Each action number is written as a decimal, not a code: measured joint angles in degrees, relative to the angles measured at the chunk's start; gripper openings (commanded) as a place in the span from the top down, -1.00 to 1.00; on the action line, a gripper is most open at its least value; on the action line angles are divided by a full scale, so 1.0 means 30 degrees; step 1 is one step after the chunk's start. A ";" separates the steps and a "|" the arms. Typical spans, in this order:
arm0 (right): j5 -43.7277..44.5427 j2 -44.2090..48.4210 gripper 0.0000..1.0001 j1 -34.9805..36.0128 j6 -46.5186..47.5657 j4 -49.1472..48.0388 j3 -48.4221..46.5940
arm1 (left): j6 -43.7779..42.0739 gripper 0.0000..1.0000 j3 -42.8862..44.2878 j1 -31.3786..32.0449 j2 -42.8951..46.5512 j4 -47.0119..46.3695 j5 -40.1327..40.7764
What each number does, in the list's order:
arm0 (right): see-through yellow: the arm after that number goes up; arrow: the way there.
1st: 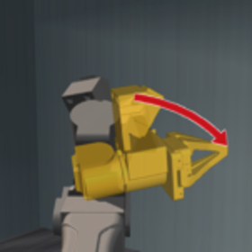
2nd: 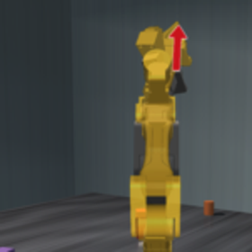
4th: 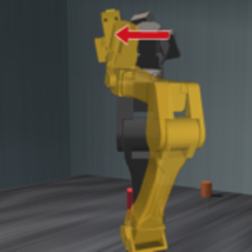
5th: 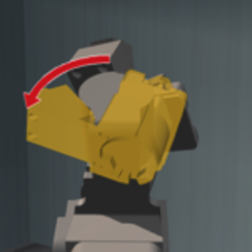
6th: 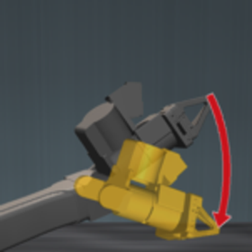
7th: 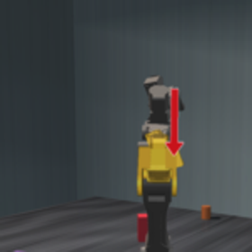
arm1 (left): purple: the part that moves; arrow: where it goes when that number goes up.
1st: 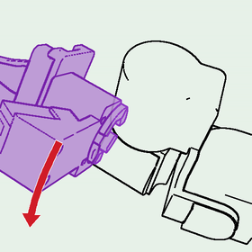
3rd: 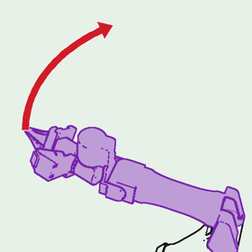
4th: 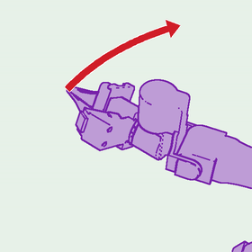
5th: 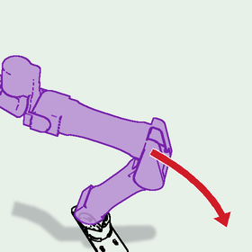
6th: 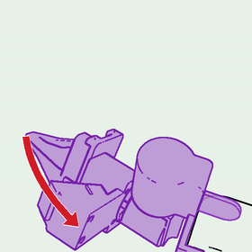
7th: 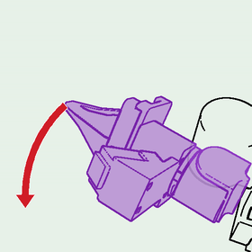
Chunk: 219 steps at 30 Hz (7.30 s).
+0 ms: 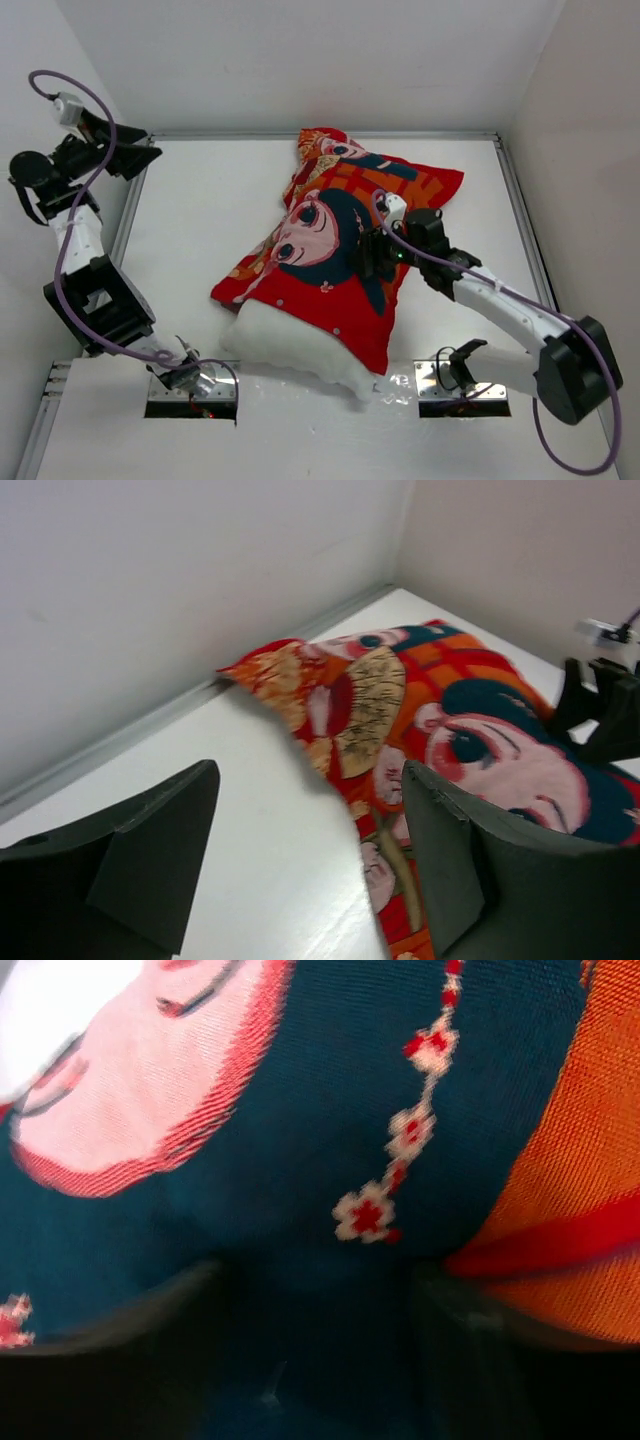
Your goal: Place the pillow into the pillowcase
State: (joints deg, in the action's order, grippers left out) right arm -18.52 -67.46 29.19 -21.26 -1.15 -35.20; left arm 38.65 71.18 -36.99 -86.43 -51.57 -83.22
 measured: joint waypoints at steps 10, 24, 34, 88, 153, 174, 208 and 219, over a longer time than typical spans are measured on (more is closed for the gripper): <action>0.6047 0.5129 -0.98 0.0051 0.0299 0.4350 -0.0896 | 1.4178 -0.99 0.2754 0.3759 -0.4473 -0.7133 -0.0750; 0.8094 0.3308 -0.98 0.0109 -0.0561 0.5064 -0.4830 | 0.1122 -0.99 2.2469 0.4517 -0.3322 1.4469 0.6819; 1.0491 0.2608 -0.98 0.0656 -0.0568 0.7089 -0.6258 | -2.1587 -0.99 1.6903 0.7832 0.1355 2.8574 1.5052; 0.8823 0.3643 -0.98 0.4794 -0.6273 0.4983 -0.0029 | -2.9951 0.23 -0.1814 1.9955 0.2535 3.1445 2.5711; 0.2317 0.6819 -0.98 0.0007 -0.9916 -0.2805 0.4707 | -1.8149 1.00 1.4644 2.3860 -0.7490 3.0775 1.9817; 1.0047 -0.8480 1.00 0.2193 -1.1285 -1.4666 -0.4087 | -2.2520 1.00 1.5919 2.3751 -0.6564 3.5656 2.0334; 1.7464 -1.9118 1.00 0.2499 -0.4452 -0.9384 -2.2469 | -2.1179 0.22 2.4407 2.1617 -0.5960 3.7827 2.1376; 1.5271 -2.0400 1.00 0.1953 -0.5231 -0.7045 -2.5492 | -2.0713 -0.99 2.0531 1.7456 -0.3971 3.6603 2.0852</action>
State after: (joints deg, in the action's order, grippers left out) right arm 27.29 -128.66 35.05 -36.95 -22.28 -111.68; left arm -23.49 132.77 15.38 -98.35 58.24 -20.67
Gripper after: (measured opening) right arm 0.090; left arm 0.997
